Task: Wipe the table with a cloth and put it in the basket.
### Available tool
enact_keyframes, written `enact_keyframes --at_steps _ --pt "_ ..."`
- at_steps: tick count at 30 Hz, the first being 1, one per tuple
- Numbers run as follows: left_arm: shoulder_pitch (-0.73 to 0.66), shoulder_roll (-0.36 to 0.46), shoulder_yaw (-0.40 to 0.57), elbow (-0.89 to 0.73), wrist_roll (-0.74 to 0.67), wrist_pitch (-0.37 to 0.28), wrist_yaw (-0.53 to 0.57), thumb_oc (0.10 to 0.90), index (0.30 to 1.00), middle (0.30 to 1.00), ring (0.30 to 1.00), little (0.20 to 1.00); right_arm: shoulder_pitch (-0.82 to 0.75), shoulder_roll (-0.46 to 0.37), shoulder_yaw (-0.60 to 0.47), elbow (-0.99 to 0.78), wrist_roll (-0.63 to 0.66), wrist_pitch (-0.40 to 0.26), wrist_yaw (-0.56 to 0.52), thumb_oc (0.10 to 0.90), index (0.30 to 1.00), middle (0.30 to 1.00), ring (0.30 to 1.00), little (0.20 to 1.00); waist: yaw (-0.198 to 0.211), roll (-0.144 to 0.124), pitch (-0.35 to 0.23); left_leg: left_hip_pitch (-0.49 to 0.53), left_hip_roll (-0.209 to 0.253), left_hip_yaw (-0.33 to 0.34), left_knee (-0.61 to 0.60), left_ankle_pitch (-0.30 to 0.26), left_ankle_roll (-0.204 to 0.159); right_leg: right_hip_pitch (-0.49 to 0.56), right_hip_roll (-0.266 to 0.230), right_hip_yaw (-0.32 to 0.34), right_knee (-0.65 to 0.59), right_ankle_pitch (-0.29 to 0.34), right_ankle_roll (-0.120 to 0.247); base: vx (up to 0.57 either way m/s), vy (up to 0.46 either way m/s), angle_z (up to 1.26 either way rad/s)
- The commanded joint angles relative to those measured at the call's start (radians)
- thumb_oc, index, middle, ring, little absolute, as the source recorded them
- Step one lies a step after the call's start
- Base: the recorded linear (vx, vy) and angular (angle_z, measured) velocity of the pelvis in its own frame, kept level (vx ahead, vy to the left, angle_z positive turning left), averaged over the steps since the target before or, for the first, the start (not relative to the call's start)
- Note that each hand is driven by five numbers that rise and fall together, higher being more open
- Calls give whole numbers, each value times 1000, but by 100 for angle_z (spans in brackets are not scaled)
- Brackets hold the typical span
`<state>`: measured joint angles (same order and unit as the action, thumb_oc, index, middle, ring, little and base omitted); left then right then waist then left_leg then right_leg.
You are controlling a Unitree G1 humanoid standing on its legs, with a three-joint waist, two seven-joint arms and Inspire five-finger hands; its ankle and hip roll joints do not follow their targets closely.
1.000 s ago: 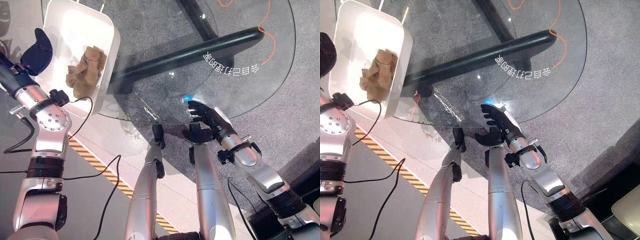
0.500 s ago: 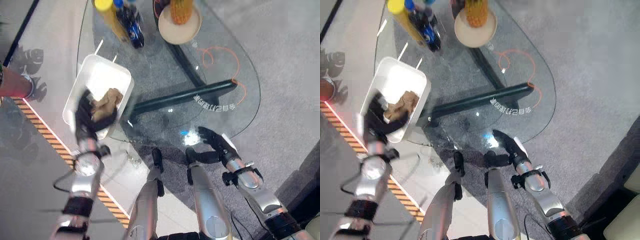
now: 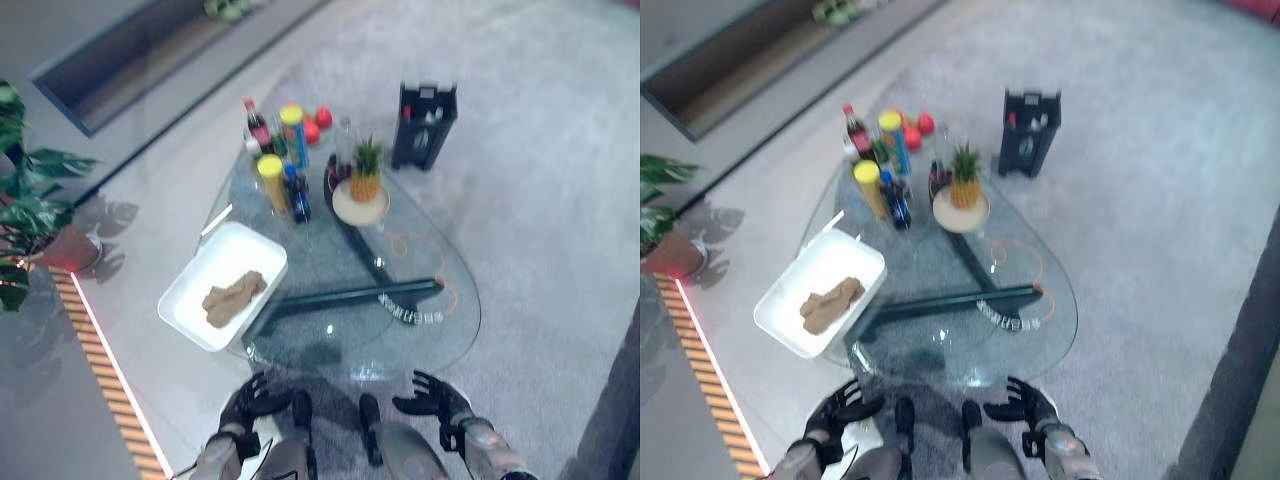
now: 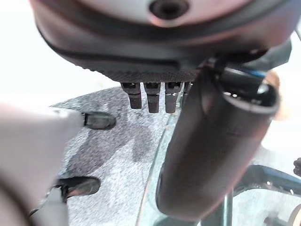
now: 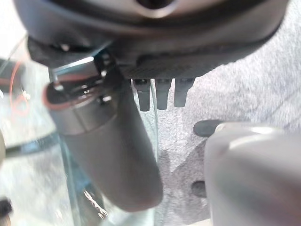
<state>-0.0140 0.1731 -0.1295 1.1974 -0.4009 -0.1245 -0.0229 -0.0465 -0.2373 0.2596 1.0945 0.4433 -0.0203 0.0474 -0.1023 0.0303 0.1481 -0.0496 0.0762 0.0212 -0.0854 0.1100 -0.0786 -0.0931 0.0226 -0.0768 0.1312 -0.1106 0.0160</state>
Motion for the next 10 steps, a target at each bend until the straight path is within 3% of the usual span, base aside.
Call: enact_keyframes --at_steps 1,10 --pt "-52 29 -5 61 72 10 -27 800 900 900 900 900 7 17 0 66 13 -20 37 800 900 900 900 900 4 -30 -54 17 -52 58 45 -104 36 69 -58 -65 -96 67 79 45 -28 -2" --pt "-57 21 -5 114 59 15 -58 800 900 900 900 900 12 23 -13 155 -8 -9 70 800 900 900 900 900 -1 -22 -96 80 -52 84 27 -133 46 129 -64 -90 -127 58 81 52 -14 -5"
